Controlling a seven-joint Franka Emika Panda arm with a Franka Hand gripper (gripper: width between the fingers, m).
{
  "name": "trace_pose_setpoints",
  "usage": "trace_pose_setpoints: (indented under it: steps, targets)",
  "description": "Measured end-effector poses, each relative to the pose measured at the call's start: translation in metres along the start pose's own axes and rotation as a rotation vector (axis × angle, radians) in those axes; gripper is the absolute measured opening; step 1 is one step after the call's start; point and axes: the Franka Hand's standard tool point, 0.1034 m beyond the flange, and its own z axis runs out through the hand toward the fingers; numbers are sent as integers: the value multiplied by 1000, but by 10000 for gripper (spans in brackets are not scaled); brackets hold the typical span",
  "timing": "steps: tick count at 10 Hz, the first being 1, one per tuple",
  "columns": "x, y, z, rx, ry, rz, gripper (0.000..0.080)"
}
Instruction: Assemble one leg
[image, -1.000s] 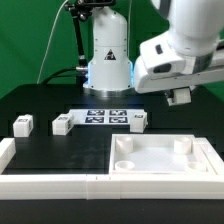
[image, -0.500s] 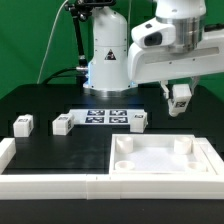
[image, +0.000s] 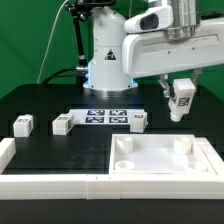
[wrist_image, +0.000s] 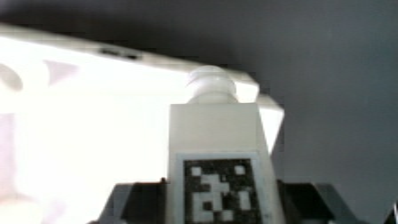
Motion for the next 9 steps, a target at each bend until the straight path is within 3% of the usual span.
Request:
trace_pose_setpoints:
  steps: [5, 9]
  targets:
    - [-5, 0, 5, 0, -5, -2, 290]
    - [55, 3, 16, 32, 4, -2, 290]
